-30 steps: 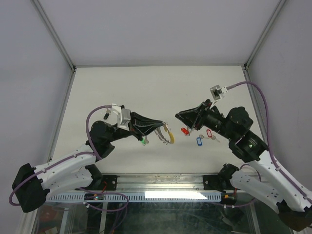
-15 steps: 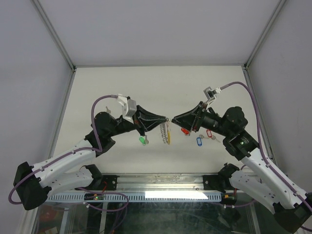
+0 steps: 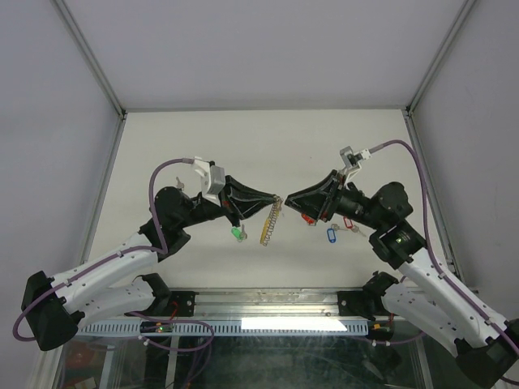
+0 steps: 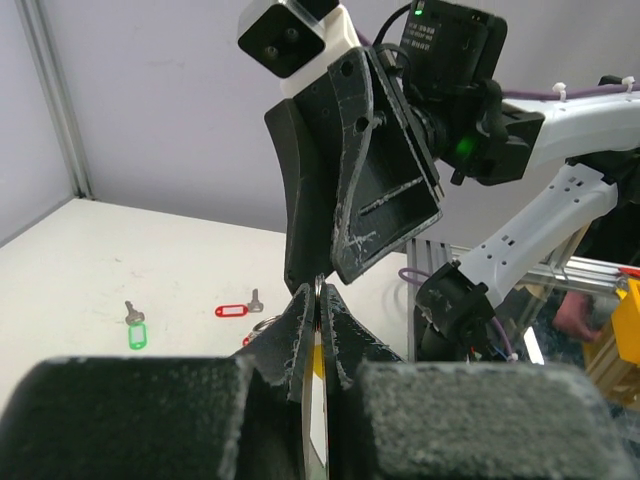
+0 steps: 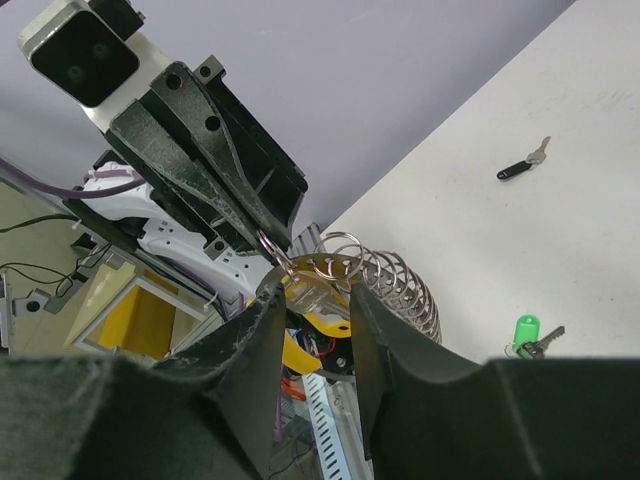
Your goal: Put the keys on the keyring
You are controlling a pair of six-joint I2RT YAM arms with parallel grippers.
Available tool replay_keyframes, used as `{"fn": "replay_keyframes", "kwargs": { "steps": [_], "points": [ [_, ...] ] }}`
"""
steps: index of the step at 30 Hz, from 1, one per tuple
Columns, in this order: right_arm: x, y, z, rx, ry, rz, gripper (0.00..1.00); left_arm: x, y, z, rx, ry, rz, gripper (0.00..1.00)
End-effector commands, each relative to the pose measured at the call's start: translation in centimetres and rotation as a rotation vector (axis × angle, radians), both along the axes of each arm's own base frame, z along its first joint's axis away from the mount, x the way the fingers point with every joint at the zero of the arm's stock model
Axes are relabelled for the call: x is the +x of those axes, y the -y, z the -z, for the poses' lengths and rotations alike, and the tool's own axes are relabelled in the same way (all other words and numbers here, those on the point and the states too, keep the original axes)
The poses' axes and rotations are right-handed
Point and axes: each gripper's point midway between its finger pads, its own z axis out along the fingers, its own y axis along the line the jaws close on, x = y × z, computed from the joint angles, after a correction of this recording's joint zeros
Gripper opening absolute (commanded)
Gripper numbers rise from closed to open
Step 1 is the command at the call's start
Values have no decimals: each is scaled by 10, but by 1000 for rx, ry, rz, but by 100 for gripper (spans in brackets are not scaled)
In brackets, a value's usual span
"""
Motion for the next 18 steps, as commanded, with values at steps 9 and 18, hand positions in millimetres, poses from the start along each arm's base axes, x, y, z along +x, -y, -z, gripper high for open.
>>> {"fn": "replay_keyframes", "kwargs": {
  "steps": [9,18],
  "points": [
    [-12,-4,-24,104,101,-85,34,-9,-2,-22,-86,19,28,0],
    [-11,-8,-27,126,101,-107,31,-10,1,-20,-78,11,43,0]
  ]
}}
